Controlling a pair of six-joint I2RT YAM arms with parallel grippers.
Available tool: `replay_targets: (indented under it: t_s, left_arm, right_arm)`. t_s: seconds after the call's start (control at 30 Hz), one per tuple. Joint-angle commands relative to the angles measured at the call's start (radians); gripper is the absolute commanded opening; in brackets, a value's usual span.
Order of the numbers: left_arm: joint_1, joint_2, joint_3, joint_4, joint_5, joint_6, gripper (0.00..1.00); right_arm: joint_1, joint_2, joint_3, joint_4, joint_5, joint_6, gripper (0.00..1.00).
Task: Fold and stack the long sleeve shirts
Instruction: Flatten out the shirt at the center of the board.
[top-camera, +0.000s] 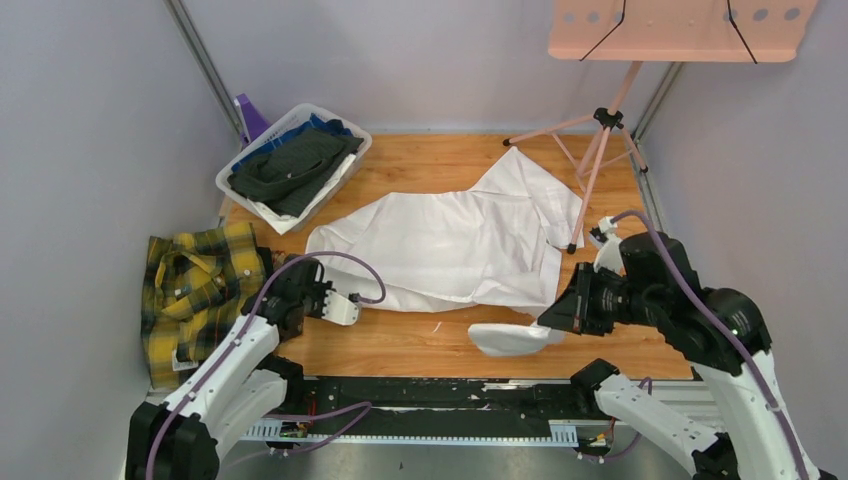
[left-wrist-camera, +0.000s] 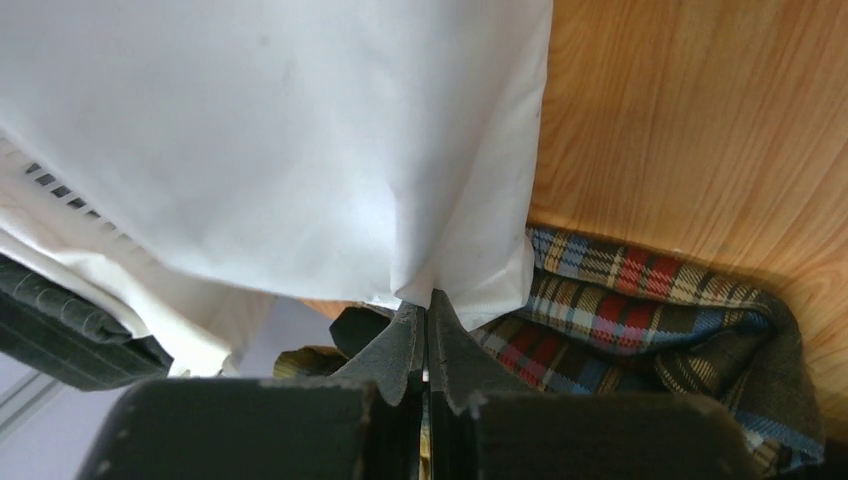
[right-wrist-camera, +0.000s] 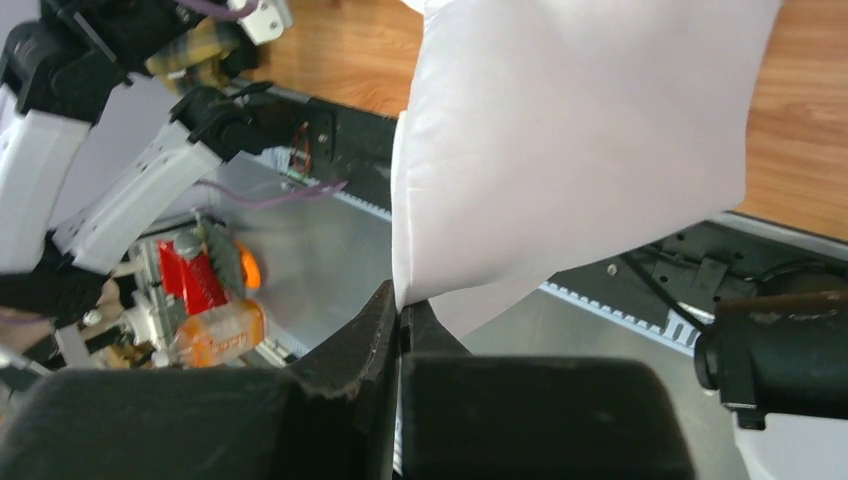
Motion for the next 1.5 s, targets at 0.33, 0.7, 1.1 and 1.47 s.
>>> replay_targets:
  t_s: [0.33, 0.7, 1.1, 1.47]
  left_arm:
    - [0.005, -0.110, -0.007, -0.079, 0.000, 0.096, 0.00]
    - [0.006, -0.098, -0.060, -0.084, -0.042, 0.122, 0.00]
    - [0.006, -0.045, 0.048, -0.140, -0.021, 0.016, 0.07]
    - [0.008, 0.086, 0.240, -0.245, 0.075, -0.099, 0.10]
  right_arm:
    - [-0.030, 0.203, 0.002, 0.220, -0.246, -0.104, 0.12]
    - [-0.315, 0.786, 0.223, 0.393, -0.111, -0.190, 0.15]
    - [-0.184, 0.688, -0.093, 0.434, 0.202, -0.043, 0.55]
    - [-0.287, 0.483, -0.512, 0.541, 0.382, 0.171, 0.55]
